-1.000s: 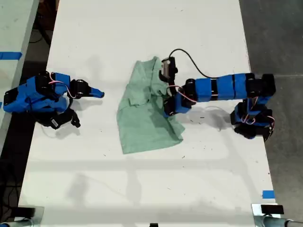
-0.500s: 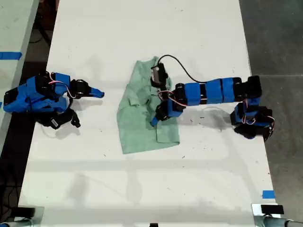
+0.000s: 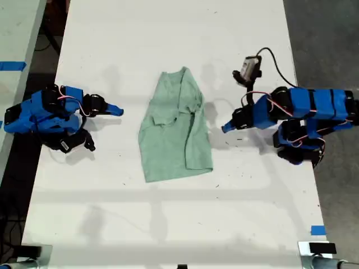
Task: Fold t shirt
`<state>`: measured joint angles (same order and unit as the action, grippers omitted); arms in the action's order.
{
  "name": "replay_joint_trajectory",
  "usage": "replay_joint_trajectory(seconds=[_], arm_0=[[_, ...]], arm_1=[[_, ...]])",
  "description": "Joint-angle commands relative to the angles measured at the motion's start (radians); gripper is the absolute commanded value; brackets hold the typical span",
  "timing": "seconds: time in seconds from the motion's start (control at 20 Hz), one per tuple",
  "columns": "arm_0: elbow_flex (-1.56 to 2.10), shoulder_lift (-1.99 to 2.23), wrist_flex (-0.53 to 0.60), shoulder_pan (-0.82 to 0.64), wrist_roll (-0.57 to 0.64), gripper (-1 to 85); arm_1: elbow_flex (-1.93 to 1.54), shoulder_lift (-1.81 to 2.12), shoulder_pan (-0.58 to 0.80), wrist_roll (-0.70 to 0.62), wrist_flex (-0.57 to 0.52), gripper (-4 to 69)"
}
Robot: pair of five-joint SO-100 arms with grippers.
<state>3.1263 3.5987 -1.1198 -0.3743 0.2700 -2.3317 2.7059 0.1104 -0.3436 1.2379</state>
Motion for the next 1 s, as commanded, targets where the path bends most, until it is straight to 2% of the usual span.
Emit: replay_joint_trajectory(seconds=[0.0,0.1,0.25,0.55,0.8,0.95], arm_0=[[-0.009,0.008,0.011,-0.002,-0.006,0.0],[-0.009,0.008,0.011,-0.003,-0.006,0.0],[-0.008,0.008,0.011,0.000,-0.008,0.0],[-0.008,0.008,0.012,0.005,-0.008,0.0],[-0.006,0.008,0.012,0.005,-0.008,0.0],[-0.006,0.008,0.014,0.005,-0.008,0.0]], arm_1=[[-0.380,0.500,0.009,0.021,-0.005,1.2],[-0.586,0.813,0.012,0.021,0.072,1.2],[-0.761,0.805,0.103,0.021,0.077,1.2],[-0.747,0.805,0.072,0.067,0.120,1.2],[-0.753,0.805,0.072,0.120,0.110,1.2],[-0.753,0.805,0.087,0.055,0.109,1.2]])
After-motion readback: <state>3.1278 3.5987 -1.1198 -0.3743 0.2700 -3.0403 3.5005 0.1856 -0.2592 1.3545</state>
